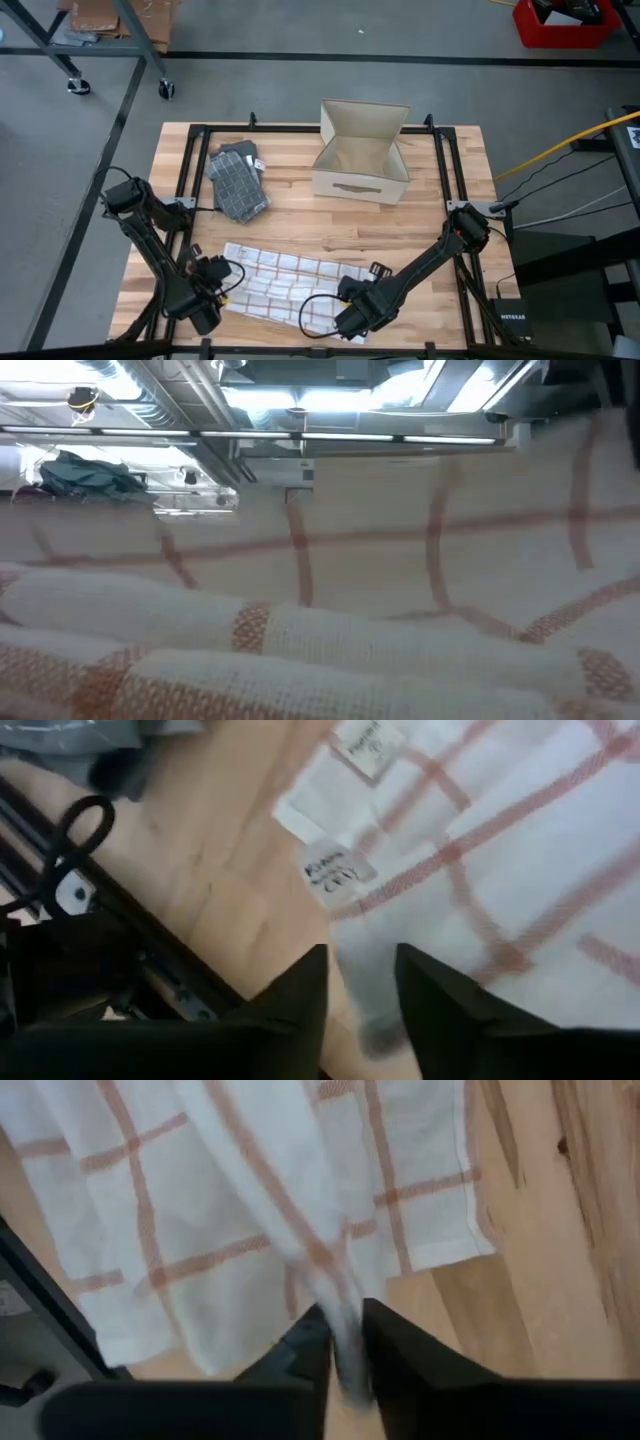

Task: Fold towel
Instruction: Fold the white towel

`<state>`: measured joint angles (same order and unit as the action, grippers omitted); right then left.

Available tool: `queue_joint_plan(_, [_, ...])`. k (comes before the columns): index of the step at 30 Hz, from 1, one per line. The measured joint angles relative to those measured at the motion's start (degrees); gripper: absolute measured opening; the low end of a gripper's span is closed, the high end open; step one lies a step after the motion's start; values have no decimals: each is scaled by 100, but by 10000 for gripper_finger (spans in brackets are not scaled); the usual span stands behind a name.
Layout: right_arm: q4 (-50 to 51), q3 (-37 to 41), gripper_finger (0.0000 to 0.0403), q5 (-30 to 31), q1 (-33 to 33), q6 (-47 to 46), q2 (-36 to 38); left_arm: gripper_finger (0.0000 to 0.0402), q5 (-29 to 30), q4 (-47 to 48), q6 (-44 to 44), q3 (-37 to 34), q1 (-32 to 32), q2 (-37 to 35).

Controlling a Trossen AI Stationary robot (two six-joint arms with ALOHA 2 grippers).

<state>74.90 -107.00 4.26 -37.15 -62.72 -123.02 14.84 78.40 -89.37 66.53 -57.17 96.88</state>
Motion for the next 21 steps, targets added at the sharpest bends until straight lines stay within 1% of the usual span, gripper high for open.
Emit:
queue_joint_plan(5, [172, 0, 121, 135, 2, -20, 0, 168, 281, 63, -248, -173, 229, 1])
queue_joint_plan(9, [520, 0, 161, 168, 11, -187, 0, 187, 316, 68, -474, -416, 460, 2])
queue_joint_plan(12, [691, 0, 174, 170, 7, -199, 0, 187, 357, 58, -672, -585, 649, 2])
queue_joint_plan(16, [866, 0, 176, 212, 10, -234, 0, 181, 592, 35, -918, -801, 871, 2])
queue_joint_plan(19, [1014, 0, 177, 386, 14, -568, 0, 177, 738, 8, -969, -881, 1043, 2])
queue_joint_plan(21, [1092, 0, 177, 399, 17, -884, 0, 177, 776, 12, -946, -921, 1157, 2])
